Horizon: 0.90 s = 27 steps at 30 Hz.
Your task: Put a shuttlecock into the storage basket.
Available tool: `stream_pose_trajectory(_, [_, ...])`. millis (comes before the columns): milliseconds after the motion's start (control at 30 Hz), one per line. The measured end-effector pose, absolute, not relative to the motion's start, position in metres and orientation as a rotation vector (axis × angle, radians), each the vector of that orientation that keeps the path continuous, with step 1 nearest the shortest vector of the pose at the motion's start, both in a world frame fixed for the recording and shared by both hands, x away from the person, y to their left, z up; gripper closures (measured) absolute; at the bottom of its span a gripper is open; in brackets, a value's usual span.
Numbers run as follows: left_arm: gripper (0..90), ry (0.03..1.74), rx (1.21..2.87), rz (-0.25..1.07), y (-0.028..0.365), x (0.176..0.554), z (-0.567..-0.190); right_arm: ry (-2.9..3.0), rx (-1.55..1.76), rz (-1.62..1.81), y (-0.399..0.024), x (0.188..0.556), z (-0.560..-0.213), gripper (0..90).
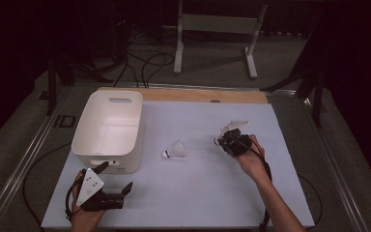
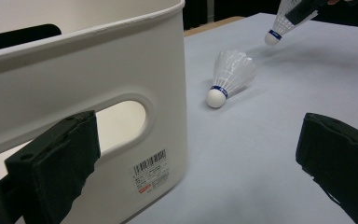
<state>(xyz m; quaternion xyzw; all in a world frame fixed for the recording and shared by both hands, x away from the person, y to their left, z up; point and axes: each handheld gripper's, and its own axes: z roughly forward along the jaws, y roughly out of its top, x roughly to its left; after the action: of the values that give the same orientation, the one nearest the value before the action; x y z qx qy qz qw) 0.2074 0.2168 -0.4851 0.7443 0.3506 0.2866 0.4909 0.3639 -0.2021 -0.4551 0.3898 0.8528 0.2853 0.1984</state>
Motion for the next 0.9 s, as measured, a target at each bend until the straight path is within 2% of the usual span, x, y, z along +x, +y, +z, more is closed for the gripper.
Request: stream_pose_trajectory(900, [0.3, 0.85, 1.796, 0.702, 0.216, 0.207, -0.485, 2.371, 1.065, 0.821, -0.194, 0.361, -0.441, 89.0])
